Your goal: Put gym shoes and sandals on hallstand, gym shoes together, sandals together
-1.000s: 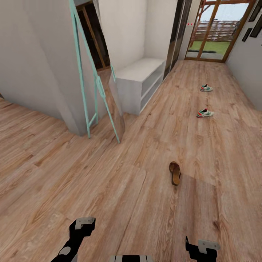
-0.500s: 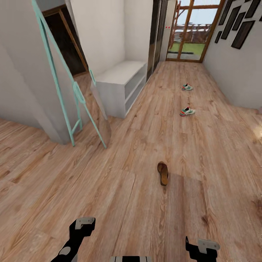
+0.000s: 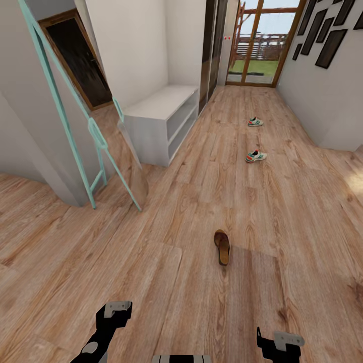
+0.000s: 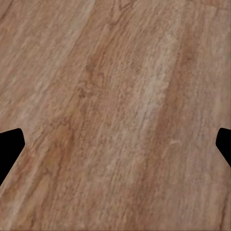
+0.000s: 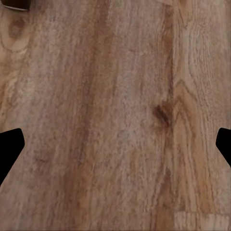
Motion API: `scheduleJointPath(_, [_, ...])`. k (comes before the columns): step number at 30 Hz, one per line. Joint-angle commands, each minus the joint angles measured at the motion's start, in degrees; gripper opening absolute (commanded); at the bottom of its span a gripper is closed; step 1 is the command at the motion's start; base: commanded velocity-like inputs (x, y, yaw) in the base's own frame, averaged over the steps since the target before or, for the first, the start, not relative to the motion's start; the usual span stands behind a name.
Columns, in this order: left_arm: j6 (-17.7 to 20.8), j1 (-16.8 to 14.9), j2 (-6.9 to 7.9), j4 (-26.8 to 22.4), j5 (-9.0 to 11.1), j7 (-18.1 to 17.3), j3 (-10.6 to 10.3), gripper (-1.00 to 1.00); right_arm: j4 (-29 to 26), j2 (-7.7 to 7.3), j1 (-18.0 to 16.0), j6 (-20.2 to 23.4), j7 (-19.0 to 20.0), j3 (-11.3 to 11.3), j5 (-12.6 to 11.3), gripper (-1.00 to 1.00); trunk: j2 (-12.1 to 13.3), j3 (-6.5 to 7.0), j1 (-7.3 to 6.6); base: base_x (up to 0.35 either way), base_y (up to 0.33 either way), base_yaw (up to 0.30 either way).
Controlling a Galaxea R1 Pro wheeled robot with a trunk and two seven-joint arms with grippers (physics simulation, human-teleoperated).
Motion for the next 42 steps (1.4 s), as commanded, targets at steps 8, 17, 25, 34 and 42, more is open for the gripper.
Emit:
scheduleJointPath(8, [-0.2, 0.0, -0.02, 0.0, -0.2, 0.0, 0.2, 1.00, 0.0, 0.14, 0.0, -0.2, 0.0, 0.0, -0.1, 1.00, 0.0, 0.07, -0.01, 0.007, -0.003, 0.000])
scheduleJointPath(17, [-0.3, 0.0, -0.02, -0.2, -0.2, 0.0, 0.2, 1.00, -0.2, 0.10, 0.0, -0.2, -0.1, 0.0, -0.1, 1.00, 0.0, 0.20, -0.01, 0.110, -0.074, -0.057])
scheduleJointPath(25, [-0.3, 0.0, -0.02, -0.2, -0.2, 0.0, 0.2, 1.00, -0.1, 0.14, 0.0, -0.2, -0.1, 0.0, -0.1, 1.00, 0.0, 0.39, -0.01, 0.210, -0.114, -0.182])
scheduleJointPath(34, [0.0, 0.0, -0.04, -1.9, -0.2, -0.1, 0.0, 1.00, 0.0, 0.17, 0.0, -0.1, 0.0, 0.1, 0.0, 1.00, 0.0, 0.43, -0.01, 0.046, -0.020, -0.039])
scheduleJointPath(42, [2.1, -1.0, -0.85, -6.6, -0.2, -0.1, -0.1, 1.00, -1.8, 1.41, -0.2, 0.3, 0.2, 0.3, 0.0, 1.00, 0.0, 0.43, -0.01, 0.007, -0.003, -0.006])
